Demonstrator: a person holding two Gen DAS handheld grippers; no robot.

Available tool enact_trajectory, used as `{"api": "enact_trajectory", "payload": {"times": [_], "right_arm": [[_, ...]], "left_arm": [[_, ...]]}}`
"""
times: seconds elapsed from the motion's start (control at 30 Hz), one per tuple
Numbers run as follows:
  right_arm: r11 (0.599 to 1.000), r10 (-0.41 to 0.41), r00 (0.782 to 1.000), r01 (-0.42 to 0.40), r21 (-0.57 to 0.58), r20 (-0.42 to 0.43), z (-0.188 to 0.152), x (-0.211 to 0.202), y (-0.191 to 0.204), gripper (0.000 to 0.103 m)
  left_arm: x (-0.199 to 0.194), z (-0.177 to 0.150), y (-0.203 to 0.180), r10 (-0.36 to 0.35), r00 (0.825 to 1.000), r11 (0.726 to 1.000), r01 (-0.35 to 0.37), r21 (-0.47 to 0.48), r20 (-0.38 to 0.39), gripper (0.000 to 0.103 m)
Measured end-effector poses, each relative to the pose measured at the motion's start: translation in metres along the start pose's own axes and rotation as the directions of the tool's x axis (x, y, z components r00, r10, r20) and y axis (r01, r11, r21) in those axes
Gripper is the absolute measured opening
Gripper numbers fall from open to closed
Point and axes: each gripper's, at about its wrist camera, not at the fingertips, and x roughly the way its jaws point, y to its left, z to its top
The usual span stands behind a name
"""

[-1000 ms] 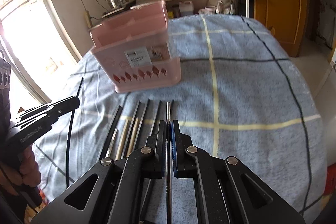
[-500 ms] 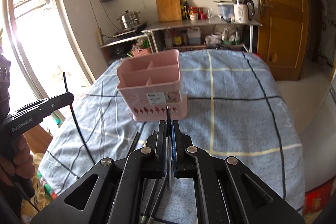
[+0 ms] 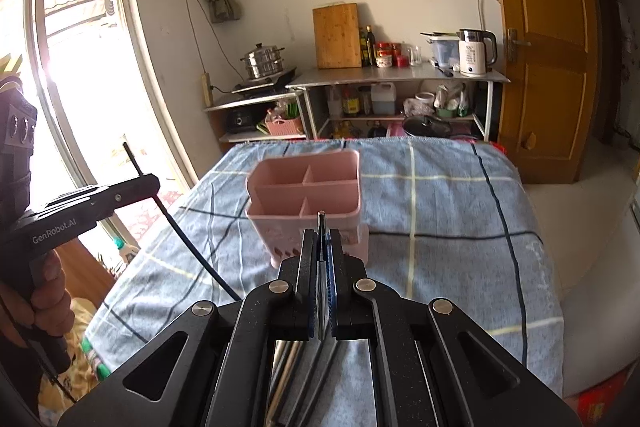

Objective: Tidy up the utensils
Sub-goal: 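Lift the held chopsticks with both tools and carry them over the pink basket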

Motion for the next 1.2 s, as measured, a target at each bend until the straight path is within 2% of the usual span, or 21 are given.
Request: {"api": "enact_trajectory", "payload": {"times": [0.27,0.47,0.6,0.73,0.97,1.2], "right_arm": [[0.999,0.020,0.997,-0.017,-0.031,0.075,0.047,0.003,0.009,0.004],[0.998,0.050,0.991,-0.046,-0.036,0.120,0.082,0.014,0.017,0.004],[0.997,0.072,0.989,-0.069,-0.023,0.130,0.096,0.031,0.020,0.004],[0.996,0.085,0.990,-0.084,-0.015,0.112,0.098,0.053,0.022,0.004],[0.995,0.094,0.995,-0.094,0.013,0.015,0.081,0.103,0.019,0.004],[0.995,0.095,0.994,-0.093,0.033,-0.049,0.067,0.124,0.006,0.004]], "left_arm": [[0.001,0.049,0.011,-0.012,0.998,0.999,0.014,-0.029,0.055,0.004],[0.011,0.086,0.027,0.004,0.996,0.998,0.001,-0.058,0.092,0.004],[0.027,0.098,0.036,0.027,0.995,0.998,-0.021,-0.062,0.096,0.004],[0.049,0.098,0.049,0.037,0.997,0.996,-0.032,-0.082,0.071,0.004],[0.087,0.075,0.068,0.043,0.999,0.993,-0.043,-0.106,-0.002,0.004],[0.107,0.055,0.080,0.047,0.999,0.991,-0.050,-0.121,-0.026,0.005]]}}
